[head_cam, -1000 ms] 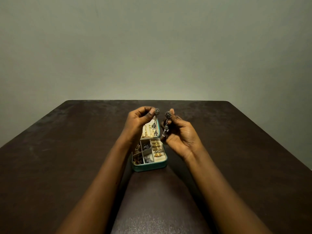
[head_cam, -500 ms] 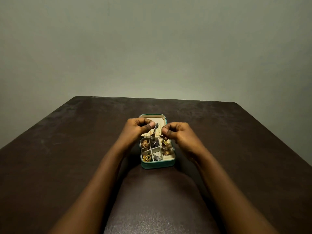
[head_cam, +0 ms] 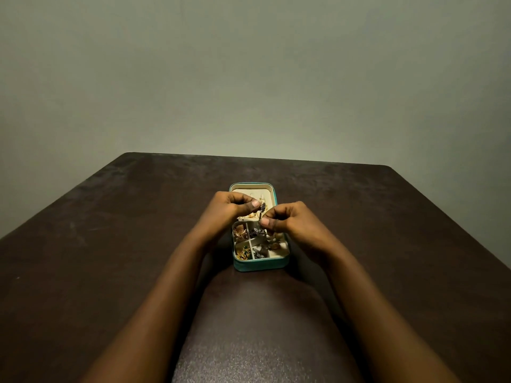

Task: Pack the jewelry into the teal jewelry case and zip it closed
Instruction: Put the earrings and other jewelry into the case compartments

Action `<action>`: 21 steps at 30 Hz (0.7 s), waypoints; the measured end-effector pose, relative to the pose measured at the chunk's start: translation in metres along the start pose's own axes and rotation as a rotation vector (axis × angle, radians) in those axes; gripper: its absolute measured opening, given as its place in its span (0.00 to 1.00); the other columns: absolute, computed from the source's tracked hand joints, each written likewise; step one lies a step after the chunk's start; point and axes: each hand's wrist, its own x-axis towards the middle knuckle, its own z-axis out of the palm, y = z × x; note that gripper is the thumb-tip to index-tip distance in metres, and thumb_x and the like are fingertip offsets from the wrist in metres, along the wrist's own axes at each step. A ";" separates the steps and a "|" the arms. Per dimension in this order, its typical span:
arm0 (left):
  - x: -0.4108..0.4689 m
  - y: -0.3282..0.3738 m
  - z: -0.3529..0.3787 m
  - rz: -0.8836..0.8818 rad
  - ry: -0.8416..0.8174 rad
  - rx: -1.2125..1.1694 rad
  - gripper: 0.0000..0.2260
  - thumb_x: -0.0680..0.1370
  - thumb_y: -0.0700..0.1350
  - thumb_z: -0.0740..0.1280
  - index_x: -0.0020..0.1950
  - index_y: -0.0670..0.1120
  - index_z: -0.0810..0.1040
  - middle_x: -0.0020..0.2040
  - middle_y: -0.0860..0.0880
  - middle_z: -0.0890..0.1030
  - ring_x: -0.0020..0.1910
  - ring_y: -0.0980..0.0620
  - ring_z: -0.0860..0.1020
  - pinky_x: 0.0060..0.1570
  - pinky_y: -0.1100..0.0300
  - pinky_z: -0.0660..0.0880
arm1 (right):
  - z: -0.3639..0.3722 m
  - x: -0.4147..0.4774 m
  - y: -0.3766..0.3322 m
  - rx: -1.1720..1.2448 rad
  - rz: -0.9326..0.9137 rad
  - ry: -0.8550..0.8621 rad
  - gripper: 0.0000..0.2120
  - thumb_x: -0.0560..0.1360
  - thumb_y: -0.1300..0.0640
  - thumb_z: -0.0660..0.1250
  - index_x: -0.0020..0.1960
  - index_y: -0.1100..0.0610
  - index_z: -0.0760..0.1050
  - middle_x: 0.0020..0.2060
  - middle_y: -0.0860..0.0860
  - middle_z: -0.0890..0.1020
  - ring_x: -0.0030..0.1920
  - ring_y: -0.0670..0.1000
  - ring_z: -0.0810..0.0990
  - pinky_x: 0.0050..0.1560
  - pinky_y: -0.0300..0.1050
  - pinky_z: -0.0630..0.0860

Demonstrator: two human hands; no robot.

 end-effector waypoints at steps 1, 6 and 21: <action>0.000 0.000 0.000 -0.008 -0.003 -0.004 0.05 0.74 0.37 0.68 0.38 0.42 0.80 0.35 0.49 0.82 0.37 0.56 0.80 0.41 0.65 0.76 | 0.000 -0.001 0.000 0.025 -0.004 -0.010 0.10 0.74 0.63 0.67 0.35 0.55 0.78 0.33 0.49 0.82 0.37 0.45 0.80 0.45 0.41 0.76; -0.003 0.001 0.002 -0.037 -0.008 -0.004 0.04 0.75 0.36 0.67 0.41 0.38 0.80 0.40 0.43 0.81 0.42 0.50 0.79 0.43 0.65 0.77 | 0.001 -0.001 0.001 0.088 -0.041 -0.003 0.12 0.74 0.65 0.66 0.33 0.56 0.77 0.30 0.48 0.79 0.34 0.45 0.77 0.41 0.38 0.73; -0.004 0.003 0.001 -0.055 -0.009 0.020 0.06 0.75 0.36 0.67 0.39 0.40 0.80 0.41 0.43 0.82 0.42 0.51 0.80 0.48 0.61 0.77 | 0.003 -0.001 0.002 -0.232 -0.002 -0.014 0.06 0.72 0.62 0.70 0.37 0.56 0.79 0.35 0.51 0.81 0.39 0.48 0.80 0.48 0.46 0.78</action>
